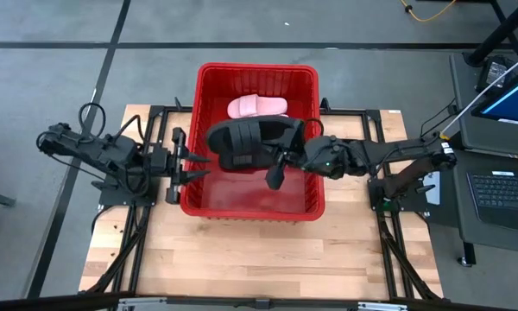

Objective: Pick and place slides into bin
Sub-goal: Put the black slide into the bin

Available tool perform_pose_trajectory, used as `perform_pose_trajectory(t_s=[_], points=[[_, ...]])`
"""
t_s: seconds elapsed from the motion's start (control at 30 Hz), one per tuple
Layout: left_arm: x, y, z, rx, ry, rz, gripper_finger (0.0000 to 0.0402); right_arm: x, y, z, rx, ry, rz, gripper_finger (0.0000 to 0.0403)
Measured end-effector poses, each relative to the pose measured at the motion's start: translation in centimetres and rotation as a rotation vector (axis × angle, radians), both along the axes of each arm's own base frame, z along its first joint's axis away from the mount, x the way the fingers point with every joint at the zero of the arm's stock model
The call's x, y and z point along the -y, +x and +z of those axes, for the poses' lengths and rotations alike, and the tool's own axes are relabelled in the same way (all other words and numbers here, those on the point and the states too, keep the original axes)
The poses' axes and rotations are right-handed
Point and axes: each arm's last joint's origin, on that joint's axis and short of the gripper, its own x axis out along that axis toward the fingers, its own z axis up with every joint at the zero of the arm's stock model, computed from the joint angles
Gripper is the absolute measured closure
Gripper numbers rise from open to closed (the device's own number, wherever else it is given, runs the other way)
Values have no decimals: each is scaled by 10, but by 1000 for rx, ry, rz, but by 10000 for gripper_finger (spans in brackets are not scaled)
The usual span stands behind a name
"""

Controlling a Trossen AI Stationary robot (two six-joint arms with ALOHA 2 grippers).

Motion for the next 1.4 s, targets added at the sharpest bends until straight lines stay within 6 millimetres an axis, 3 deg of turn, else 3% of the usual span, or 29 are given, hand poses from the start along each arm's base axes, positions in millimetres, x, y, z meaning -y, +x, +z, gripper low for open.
perform_pose_trajectory(t_s=[0.23, 0.77, 1.1, 1.4], points=[[-2, -5, 4, 24, 26, 11, 290, 2, -9, 0, -15, 163, 44, 393], [-2, -5, 4, 20, 52, 20, 290, 49, -7, -1, 30, 503, 61, 393], [-4, -5, 3, 11, 66, 77, 290, 42, -15, -21, -155, 600, -15, 393], [-8, -6, 3, 0, 51, 226, 290, 37, -11, -24, -145, 661, -20, 393]])
